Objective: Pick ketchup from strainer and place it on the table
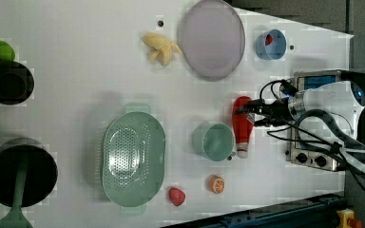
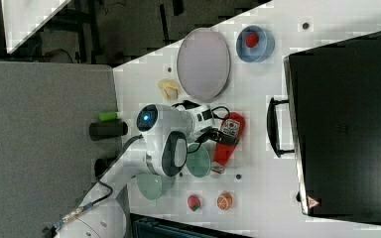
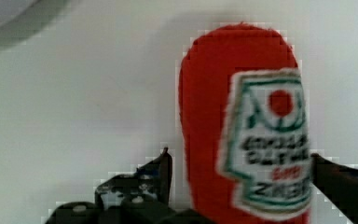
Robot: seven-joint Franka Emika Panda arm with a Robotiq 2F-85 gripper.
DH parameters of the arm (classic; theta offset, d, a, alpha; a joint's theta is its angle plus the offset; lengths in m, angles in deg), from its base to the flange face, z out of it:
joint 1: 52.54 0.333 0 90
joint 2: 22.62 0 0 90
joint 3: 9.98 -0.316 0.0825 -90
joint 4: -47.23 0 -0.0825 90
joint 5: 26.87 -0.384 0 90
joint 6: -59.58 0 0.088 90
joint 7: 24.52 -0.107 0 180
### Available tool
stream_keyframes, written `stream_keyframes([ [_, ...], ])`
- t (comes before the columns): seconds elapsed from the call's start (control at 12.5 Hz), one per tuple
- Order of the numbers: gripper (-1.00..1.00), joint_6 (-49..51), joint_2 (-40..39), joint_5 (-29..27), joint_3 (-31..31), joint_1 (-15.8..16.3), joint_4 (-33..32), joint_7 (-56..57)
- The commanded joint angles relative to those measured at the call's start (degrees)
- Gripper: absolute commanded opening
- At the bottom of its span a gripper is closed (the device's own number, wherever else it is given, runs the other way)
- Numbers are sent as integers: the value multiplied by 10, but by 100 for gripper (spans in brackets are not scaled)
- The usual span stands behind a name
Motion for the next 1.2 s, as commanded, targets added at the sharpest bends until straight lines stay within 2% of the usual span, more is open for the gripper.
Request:
stream_keyframes([
  [0.08, 100, -6, 61, -3, -1, -2, 28, 11],
  [0.32, 100, 62, 127, -5, -6, -2, 73, -37],
  [0.64, 100, 236, 197, -5, -7, -2, 177, -129],
  [0.96, 100, 331, 222, -10, -10, 0, 276, -208],
  [1.2, 100, 397, 223, -10, -18, 2, 317, -235],
])
